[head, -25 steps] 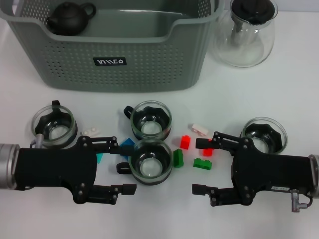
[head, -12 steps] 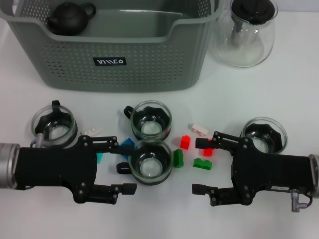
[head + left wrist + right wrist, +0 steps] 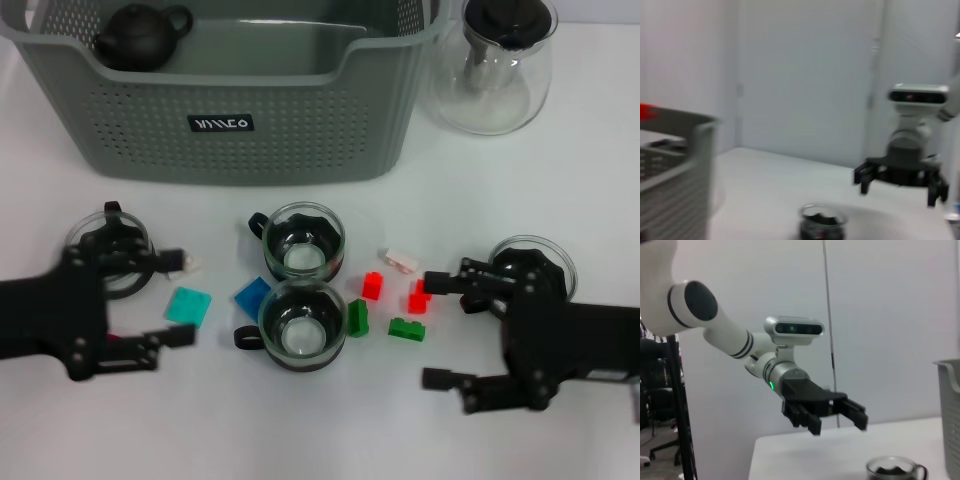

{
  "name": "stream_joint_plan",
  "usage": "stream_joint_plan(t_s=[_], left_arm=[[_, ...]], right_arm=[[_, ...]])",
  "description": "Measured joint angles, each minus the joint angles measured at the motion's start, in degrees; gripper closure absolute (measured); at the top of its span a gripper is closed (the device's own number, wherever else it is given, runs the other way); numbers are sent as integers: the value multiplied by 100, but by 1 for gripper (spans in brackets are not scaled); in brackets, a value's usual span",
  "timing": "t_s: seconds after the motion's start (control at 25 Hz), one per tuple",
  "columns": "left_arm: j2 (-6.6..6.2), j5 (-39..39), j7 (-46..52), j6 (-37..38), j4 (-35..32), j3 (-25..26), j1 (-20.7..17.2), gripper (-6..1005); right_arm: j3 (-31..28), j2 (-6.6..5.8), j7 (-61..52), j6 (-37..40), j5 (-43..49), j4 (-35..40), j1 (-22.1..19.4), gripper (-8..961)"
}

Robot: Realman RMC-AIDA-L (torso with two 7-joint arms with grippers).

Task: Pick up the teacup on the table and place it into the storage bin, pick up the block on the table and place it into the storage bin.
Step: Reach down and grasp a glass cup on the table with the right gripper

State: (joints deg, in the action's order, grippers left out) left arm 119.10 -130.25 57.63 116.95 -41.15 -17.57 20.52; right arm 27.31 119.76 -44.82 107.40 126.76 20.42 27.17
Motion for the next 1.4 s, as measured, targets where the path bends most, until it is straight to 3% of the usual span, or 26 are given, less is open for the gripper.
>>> stream_joint_plan(t_s=[0.2, 0.48, 0.64, 0.8, 1.08, 1.28, 1.4], left_arm=[[-40, 7, 71, 2, -122, 311, -121, 253], [-15, -5, 52, -71, -95, 317, -95, 253], [12, 8, 52, -94, -93, 325, -123, 254], [25, 10, 59, -105, -93, 330, -127, 254], [25, 10, 42, -219, 30, 339, -97, 254], [14, 9, 30, -333, 114, 335, -61, 255], [3, 9, 29, -341, 116, 341, -50, 255]], right_arm=[[160, 48, -1908, 213, 37, 1624, 90, 76], [1131, 14, -4448, 103, 205, 4077, 507, 95], [1676, -21, -5424, 220, 804, 5006, 832, 106], [2131, -20, -6390, 585, 1548, 5486, 1181, 117], [3679, 38, -7425, 635, 2242, 5598, 1420, 136], [4314, 57, -7827, 547, 2218, 5494, 1436, 335], [4446, 56, -8003, 490, 2251, 5438, 1429, 349]])
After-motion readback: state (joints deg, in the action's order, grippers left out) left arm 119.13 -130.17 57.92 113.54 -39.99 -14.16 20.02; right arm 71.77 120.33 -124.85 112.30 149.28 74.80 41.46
